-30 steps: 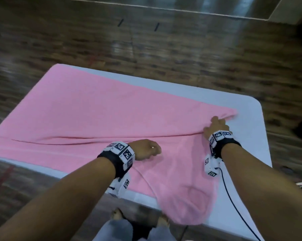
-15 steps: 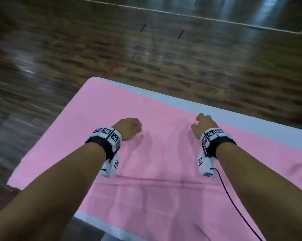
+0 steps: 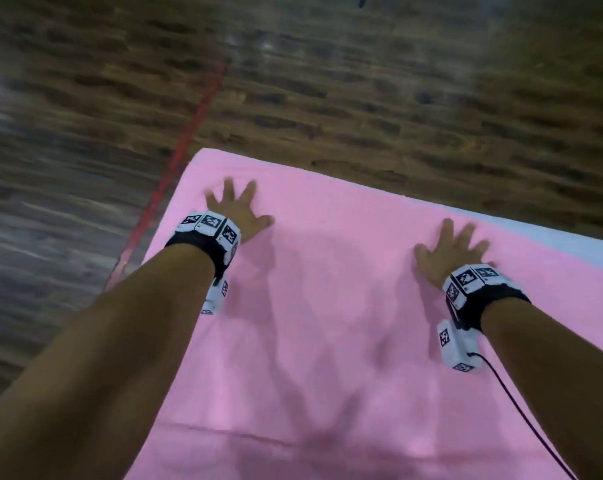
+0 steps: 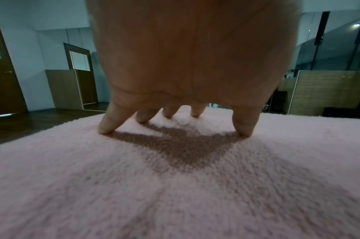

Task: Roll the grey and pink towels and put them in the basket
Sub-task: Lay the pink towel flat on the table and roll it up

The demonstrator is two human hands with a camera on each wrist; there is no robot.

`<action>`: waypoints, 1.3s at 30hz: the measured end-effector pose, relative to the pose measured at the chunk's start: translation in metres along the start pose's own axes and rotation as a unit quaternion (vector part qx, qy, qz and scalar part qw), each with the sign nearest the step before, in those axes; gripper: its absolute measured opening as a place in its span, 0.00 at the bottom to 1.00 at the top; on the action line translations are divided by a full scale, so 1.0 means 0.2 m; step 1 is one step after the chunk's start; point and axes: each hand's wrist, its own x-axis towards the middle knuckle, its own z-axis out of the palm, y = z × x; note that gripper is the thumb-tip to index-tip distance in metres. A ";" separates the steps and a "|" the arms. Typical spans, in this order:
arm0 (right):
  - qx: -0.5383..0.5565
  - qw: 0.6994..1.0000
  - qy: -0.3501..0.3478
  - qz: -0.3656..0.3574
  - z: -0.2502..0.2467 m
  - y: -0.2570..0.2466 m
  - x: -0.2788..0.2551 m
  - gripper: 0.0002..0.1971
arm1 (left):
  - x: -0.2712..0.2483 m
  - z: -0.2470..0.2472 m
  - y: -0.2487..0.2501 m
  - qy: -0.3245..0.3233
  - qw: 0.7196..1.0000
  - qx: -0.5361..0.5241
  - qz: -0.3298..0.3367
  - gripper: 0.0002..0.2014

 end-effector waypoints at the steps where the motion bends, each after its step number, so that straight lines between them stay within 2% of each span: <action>1: -0.004 1.000 0.000 0.002 -0.01 -0.03 0.04 0.39 | 0.04 -0.01 0.00 0.002 1.000 -0.001 -0.002 0.42; 7: -0.053 0.998 -0.027 -0.021 -0.11 -0.12 0.25 0.36 | 0.23 -0.02 -0.01 0.001 1.000 0.006 -0.014 0.44; 12: -0.035 0.997 -0.041 -0.048 -0.16 -0.10 0.23 0.35 | 0.25 0.02 -0.01 0.008 0.999 -0.008 -0.034 0.44; 15: 0.073 0.992 -0.014 -0.100 -0.18 0.01 0.16 0.33 | 0.21 -0.01 0.00 0.013 0.999 -0.029 -0.041 0.42; 18: 0.210 0.967 0.055 -0.129 -0.15 0.20 0.06 0.27 | 0.09 0.01 0.11 0.049 0.995 -0.070 -0.047 0.37; 20: 0.221 0.959 0.110 -0.142 -0.12 0.39 -0.01 0.24 | -0.02 0.07 0.29 0.082 0.995 -0.056 -0.002 0.35; 22: 0.182 0.964 0.141 -0.134 -0.10 0.62 -0.05 0.23 | -0.12 0.16 0.52 0.098 0.992 -0.040 0.067 0.34; 25: 0.121 0.979 0.155 -0.060 -0.10 1.03 -0.07 0.22 | -0.27 0.30 0.93 0.098 0.981 -0.007 0.166 0.33; 28: 0.128 0.978 0.164 0.019 -0.14 1.45 -0.02 0.25 | -0.40 0.41 1.35 0.082 0.963 0.026 0.256 0.32; 30: 0.131 0.979 0.143 0.062 -0.18 1.70 0.06 0.27 | -0.45 0.45 1.61 0.060 0.954 0.040 0.292 0.31; 32: 0.136 0.979 0.117 0.093 -0.20 1.92 0.13 0.28 | -0.48 0.48 1.87 0.039 0.949 0.052 0.308 0.30; 34: 0.143 0.981 0.094 0.097 -0.20 2.09 0.19 0.29 | -0.51 0.52 2.10 0.020 0.952 0.075 0.297 0.31; 39: 0.125 0.988 0.082 0.046 -0.24 2.32 0.40 0.30 | -0.49 0.58 2.49 0.002 0.976 0.100 0.194 0.37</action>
